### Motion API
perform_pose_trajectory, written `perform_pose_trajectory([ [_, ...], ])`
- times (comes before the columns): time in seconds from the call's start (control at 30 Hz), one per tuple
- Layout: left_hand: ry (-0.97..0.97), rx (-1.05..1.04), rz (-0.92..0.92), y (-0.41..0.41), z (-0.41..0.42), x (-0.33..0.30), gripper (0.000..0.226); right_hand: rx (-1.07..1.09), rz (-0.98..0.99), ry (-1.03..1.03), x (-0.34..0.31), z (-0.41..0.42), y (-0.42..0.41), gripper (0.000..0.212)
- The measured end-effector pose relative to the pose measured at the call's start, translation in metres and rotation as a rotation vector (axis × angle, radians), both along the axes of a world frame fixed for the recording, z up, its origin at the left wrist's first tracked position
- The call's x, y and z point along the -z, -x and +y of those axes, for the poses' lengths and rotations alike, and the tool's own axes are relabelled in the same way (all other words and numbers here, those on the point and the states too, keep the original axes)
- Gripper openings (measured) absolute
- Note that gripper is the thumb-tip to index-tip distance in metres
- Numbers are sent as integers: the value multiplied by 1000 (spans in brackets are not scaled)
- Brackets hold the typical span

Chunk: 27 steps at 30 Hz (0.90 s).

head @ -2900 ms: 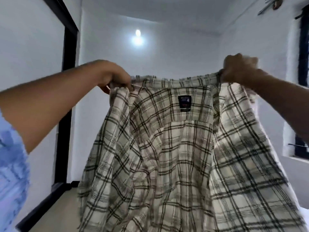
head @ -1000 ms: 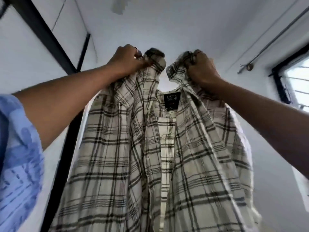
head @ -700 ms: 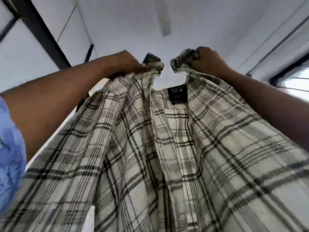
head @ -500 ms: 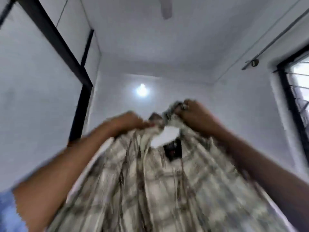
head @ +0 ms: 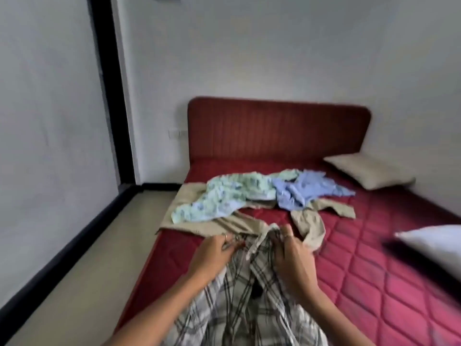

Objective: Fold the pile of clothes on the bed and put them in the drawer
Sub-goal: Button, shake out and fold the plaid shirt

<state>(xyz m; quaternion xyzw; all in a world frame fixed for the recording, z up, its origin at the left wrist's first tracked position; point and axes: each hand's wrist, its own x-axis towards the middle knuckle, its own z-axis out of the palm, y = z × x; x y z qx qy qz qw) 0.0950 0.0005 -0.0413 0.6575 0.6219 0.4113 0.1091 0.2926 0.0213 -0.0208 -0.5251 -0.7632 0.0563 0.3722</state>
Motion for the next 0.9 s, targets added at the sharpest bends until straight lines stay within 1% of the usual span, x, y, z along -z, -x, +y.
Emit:
perform_pose_trajectory([
  [0.1, 70, -45, 151, 9, 30, 17, 48, 62, -38, 30, 27, 37, 4, 39],
  [0.17, 144, -89, 201, 13, 53, 28, 47, 118, -68, 76, 42, 63, 7, 37],
  [0.23, 228, -175, 235, 13, 72, 43, 45, 175, -71, 172, 54, 85, 11, 31],
  [0.33, 490, -275, 213, 7, 88, 79, 39, 186, -71, 395, 78, 104, 17, 34],
  [0.37, 552, -290, 216, 3, 85, 93, 35, 163, -63, 429, 88, 104, 18, 34],
  [0.4, 552, -298, 266, -3, 79, 108, 33, 129, -45, 438, 100, 102, 16, 33],
  [0.43, 487, -308, 336, -8, 70, 121, 34, 87, -17, 437, 111, 95, 13, 32],
  [0.5, 251, -312, 451, -18, 50, 138, 37, 3, 65, 423, 131, 78, 5, 27],
  [0.53, 136, -295, 474, -23, 42, 144, 38, -23, 99, 406, 139, 69, 0, 26],
  [0.6, -4, -221, 496, -32, 28, 157, 36, -48, 131, 361, 150, 54, -8, 22],
  [0.67, -11, -105, 473, -39, 21, 167, 33, -64, 161, 369, 156, 41, -17, 18],
  [0.73, 63, -42, 399, -45, 19, 171, 26, -106, 167, 402, 159, 32, -24, 17],
  [0.83, 192, -72, 322, -50, 27, 168, 29, -149, 126, 467, 161, 25, -31, 27],
  [0.9, 293, -94, 309, -53, 34, 165, 31, -158, 107, 474, 162, 26, -29, 35],
])
